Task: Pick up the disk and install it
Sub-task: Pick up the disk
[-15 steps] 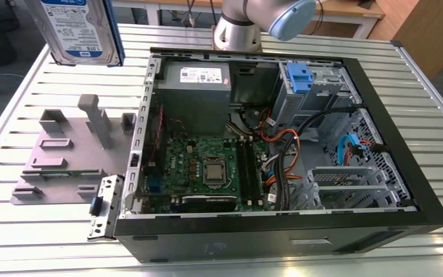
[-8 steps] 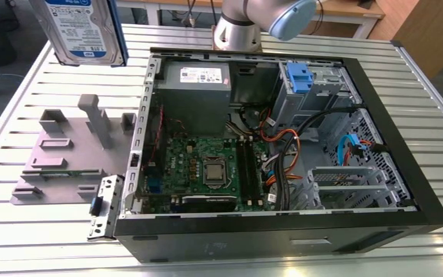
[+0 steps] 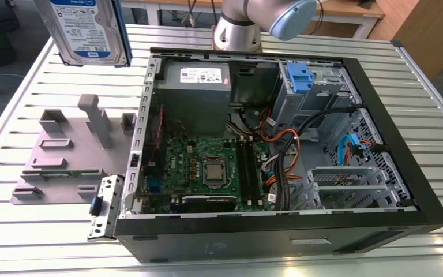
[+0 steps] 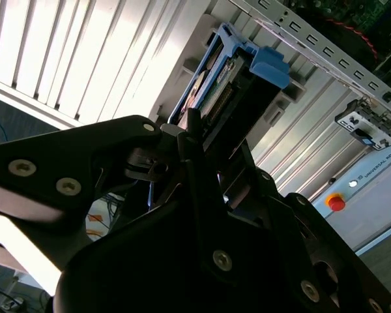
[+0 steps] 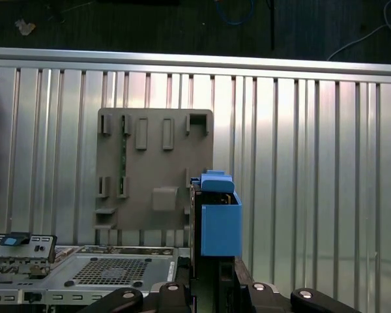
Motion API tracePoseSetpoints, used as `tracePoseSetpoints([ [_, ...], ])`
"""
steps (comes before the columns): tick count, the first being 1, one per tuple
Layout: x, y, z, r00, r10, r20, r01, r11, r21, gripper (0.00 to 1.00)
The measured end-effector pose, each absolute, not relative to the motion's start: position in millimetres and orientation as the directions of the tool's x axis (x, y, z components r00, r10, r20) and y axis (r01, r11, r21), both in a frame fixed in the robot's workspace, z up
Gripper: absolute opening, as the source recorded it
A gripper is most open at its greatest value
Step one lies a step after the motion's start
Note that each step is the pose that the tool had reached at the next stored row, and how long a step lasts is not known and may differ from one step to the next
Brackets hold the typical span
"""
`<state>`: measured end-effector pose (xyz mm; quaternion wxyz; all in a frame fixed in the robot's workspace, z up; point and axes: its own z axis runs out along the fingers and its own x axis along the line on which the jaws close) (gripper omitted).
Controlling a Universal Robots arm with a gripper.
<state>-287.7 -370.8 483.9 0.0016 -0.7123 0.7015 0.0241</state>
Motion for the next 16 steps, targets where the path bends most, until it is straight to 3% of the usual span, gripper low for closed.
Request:
tracePoseSetpoints([
  [16, -275.4, -370.8, 483.9, 0.015, -0.999, -0.037, -0.999, -0.016, 0.032, 0.35],
])
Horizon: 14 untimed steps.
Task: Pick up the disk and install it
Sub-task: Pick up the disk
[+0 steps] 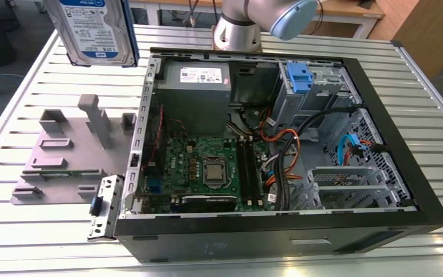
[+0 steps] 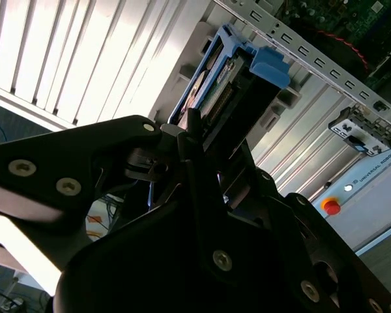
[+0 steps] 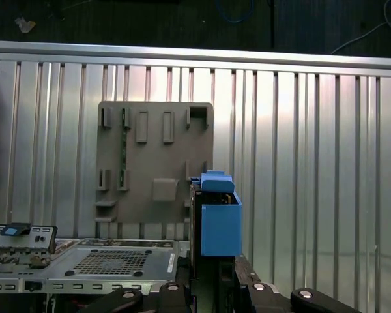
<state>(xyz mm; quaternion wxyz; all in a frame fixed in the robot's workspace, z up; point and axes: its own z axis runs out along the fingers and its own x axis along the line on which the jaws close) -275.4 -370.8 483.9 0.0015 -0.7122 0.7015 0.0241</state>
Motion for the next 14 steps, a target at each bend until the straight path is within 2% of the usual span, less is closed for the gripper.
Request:
tracePoseSetpoints([
  [14, -264.9, -370.8, 483.8, 0.015, -0.999, -0.037, -0.999, -0.016, 0.032, 0.35],
])
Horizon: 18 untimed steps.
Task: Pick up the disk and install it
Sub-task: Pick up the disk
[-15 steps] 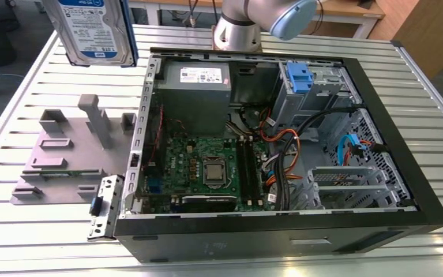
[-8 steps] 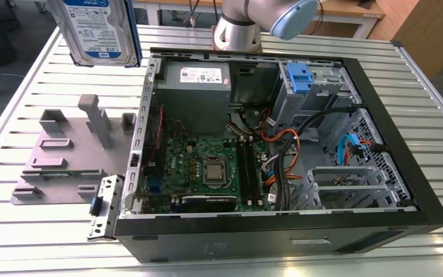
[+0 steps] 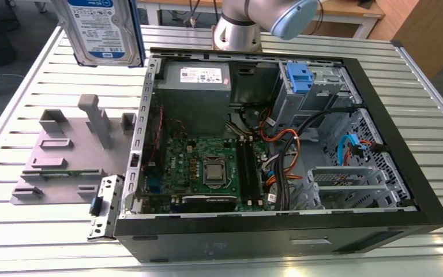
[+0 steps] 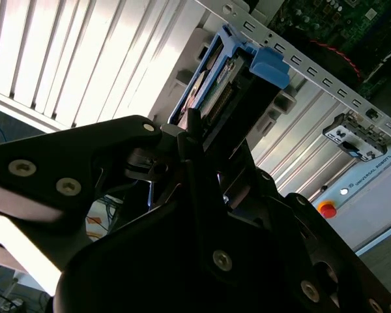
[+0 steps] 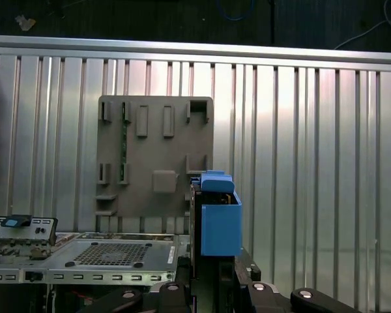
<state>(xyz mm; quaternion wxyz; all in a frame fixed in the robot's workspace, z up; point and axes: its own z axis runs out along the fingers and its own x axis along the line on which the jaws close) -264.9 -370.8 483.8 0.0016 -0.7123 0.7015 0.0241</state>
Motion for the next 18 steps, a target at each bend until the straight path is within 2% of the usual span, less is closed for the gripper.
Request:
tracePoseSetpoints([
  [18, -255.1, -370.8, 483.8, 0.014, -0.999, -0.037, -0.999, -0.016, 0.032, 0.35],
])
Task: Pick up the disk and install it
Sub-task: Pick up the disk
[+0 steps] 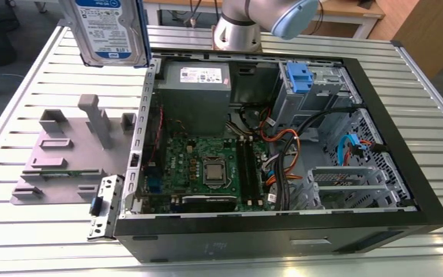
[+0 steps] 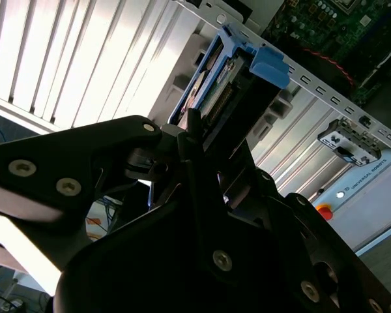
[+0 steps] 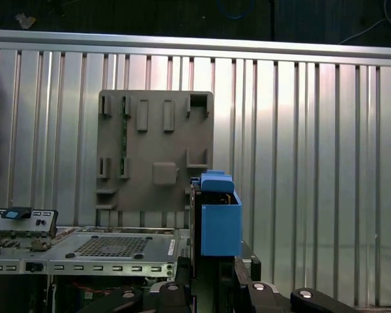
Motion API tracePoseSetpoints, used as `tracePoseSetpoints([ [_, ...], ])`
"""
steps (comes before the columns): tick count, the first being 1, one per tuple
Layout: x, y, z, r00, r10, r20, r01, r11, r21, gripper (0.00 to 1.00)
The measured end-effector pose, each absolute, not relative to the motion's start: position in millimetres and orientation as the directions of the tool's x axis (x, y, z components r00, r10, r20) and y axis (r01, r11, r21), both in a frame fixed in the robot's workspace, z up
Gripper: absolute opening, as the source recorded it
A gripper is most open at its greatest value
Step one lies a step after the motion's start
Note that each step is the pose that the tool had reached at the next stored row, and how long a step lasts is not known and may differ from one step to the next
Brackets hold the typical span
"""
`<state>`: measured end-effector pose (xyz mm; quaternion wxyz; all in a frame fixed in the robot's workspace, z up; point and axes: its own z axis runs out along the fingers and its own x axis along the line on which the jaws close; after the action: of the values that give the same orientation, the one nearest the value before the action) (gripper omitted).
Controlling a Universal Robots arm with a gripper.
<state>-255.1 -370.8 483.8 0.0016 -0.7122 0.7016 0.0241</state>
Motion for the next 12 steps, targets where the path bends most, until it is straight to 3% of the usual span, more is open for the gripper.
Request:
tracePoseSetpoints([
  [12, -252.5, -370.8, 483.8, 0.015, -0.999, -0.037, -0.999, -0.016, 0.032, 0.35],
])
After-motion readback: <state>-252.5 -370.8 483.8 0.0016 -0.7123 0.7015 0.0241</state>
